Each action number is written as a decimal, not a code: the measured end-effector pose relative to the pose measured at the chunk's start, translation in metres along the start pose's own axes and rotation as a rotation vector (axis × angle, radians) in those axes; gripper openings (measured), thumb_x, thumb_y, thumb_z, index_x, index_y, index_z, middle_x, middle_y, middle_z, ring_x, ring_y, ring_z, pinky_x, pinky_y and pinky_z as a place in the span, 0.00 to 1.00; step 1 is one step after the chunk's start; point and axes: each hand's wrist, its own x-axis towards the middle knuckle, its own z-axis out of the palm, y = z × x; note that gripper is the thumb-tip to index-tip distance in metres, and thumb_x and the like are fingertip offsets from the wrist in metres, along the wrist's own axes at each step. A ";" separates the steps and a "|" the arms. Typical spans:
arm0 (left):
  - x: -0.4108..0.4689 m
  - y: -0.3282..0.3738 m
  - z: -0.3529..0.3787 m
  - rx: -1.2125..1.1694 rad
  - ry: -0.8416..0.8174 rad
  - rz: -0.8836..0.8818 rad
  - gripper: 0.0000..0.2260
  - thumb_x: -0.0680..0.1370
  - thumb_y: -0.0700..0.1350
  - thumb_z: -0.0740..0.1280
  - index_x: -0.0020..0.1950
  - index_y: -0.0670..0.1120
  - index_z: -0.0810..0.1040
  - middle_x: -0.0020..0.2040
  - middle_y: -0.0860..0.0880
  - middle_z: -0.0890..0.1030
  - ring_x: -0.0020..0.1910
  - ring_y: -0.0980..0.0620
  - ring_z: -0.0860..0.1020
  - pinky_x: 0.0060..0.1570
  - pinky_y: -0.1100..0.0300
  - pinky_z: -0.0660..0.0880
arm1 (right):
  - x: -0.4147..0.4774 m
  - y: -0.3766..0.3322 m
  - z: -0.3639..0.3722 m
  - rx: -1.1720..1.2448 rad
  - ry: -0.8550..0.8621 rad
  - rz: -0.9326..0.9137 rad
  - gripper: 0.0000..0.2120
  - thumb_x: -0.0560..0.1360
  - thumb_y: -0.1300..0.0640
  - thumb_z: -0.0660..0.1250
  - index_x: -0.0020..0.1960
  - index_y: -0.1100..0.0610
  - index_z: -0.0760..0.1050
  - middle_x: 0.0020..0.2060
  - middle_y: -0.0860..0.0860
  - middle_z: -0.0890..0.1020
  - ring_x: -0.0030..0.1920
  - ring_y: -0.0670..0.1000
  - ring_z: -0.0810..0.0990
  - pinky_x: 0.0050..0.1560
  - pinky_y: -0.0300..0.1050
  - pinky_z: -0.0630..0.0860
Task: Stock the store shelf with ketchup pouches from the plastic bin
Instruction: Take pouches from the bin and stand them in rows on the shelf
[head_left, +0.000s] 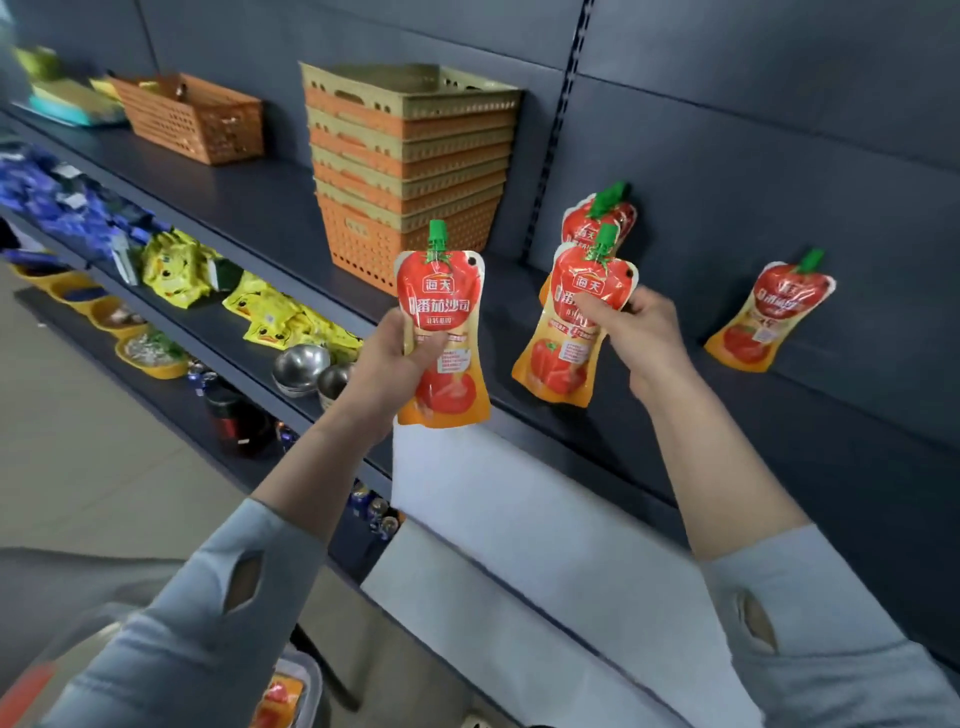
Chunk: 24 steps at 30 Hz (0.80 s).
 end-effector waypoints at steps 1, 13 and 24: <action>0.006 0.002 0.005 0.004 0.002 0.007 0.13 0.78 0.45 0.67 0.62 0.46 0.71 0.57 0.44 0.81 0.53 0.45 0.82 0.54 0.43 0.79 | 0.016 0.002 -0.003 -0.025 0.010 0.001 0.04 0.74 0.55 0.75 0.45 0.48 0.81 0.47 0.45 0.85 0.49 0.44 0.84 0.48 0.41 0.78; 0.057 -0.003 0.025 -0.017 0.005 0.000 0.14 0.79 0.42 0.66 0.64 0.43 0.71 0.57 0.43 0.80 0.55 0.45 0.81 0.51 0.50 0.80 | 0.146 0.042 0.009 -0.249 0.157 0.022 0.08 0.69 0.50 0.78 0.47 0.50 0.84 0.48 0.49 0.87 0.50 0.53 0.85 0.56 0.56 0.82; 0.087 -0.011 0.040 -0.021 0.013 0.000 0.14 0.78 0.44 0.68 0.62 0.45 0.71 0.57 0.45 0.81 0.55 0.46 0.81 0.54 0.48 0.79 | 0.181 0.050 0.016 -0.403 0.212 -0.083 0.14 0.72 0.46 0.76 0.53 0.52 0.83 0.54 0.51 0.85 0.59 0.56 0.81 0.59 0.59 0.79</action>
